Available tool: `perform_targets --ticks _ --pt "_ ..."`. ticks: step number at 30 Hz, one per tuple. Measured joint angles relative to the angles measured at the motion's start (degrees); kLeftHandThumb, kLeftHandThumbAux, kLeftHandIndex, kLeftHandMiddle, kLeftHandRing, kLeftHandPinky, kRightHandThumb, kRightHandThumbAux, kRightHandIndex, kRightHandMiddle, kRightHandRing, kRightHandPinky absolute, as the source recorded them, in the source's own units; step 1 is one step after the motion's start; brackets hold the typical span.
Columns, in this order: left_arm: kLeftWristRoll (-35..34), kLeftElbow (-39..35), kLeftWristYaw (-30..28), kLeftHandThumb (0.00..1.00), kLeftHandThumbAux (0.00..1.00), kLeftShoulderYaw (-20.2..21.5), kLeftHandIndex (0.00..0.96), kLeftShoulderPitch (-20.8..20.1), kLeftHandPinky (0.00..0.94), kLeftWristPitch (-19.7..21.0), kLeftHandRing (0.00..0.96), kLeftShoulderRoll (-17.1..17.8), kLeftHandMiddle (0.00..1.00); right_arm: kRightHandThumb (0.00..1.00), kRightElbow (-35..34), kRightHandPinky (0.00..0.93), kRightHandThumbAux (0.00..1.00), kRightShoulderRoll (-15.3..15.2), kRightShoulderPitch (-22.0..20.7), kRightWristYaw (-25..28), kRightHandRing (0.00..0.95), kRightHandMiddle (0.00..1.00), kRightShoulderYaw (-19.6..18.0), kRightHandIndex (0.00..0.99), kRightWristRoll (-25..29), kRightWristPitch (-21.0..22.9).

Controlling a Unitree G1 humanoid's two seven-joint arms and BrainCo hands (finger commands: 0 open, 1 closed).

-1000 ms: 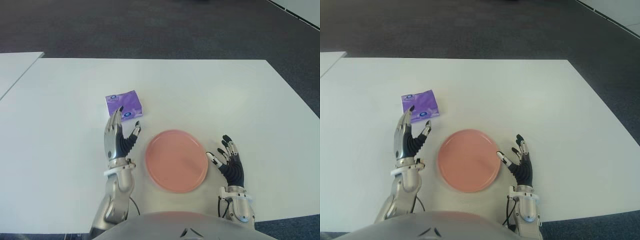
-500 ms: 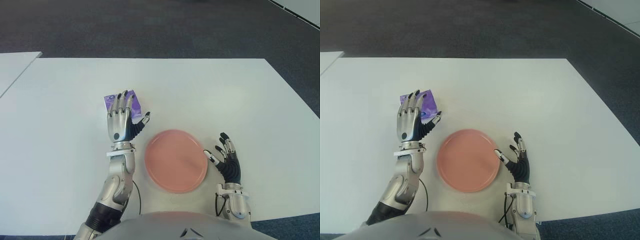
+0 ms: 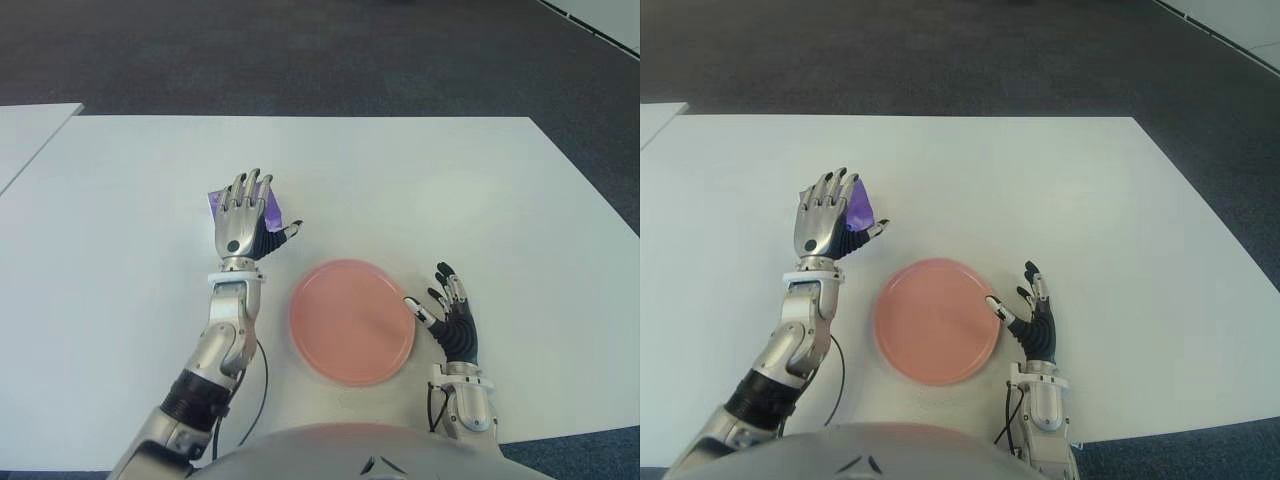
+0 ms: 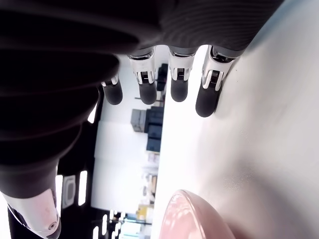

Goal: Put the tissue paper into the plate.

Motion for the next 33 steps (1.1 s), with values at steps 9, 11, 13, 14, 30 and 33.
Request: perform_targets --ticks 9,11,13,14,30,33 --pt "0.1 3.4 0.1 0.314 0.288 -1.6 0.042 -1.7 0.001 -1.2 0.0 2.1 0.002 0.106 0.6 0.0 0.674 0.3 -0.2 0.0 0.016 0.051 0.0 0.017 0.1 -0.6" --pt "0.1 4.1 0.4 0.314 0.277 -1.7 0.046 -2.0 0.0 -1.3 0.0 2.3 0.0 0.107 0.9 0.0 0.674 0.3 -0.3 0.0 0.015 0.051 -0.1 0.017 0.1 -0.8" --pt "0.1 4.6 0.9 0.315 0.27 -1.8 0.048 -2.3 0.002 -1.4 0.0 2.4 0.0 0.108 1.1 0.0 0.674 0.2 -0.3 0.0 0.013 0.051 -0.1 0.016 0.1 -1.1" --pt "0.1 5.0 1.1 0.316 0.267 -1.8 0.049 -2.4 0.004 -1.4 0.0 2.5 0.0 0.108 1.2 0.0 0.674 0.2 -0.4 0.0 0.012 0.05 -0.1 0.016 0.1 -1.2" --pt "0.0 8.4 2.7 0.304 0.278 -1.9 0.076 -5.1 0.009 -0.5 0.0 2.5 0.008 0.099 1.4 0.0 0.689 -0.3 -0.7 0.1 0.008 0.045 -0.3 0.012 0.2 -1.2" --pt "0.0 9.1 2.7 0.281 0.287 -1.9 0.082 -5.8 0.004 -0.1 0.0 2.4 0.009 0.097 1.5 0.0 0.7 -0.3 -0.8 0.2 0.01 0.047 -0.4 0.013 0.4 -1.2"
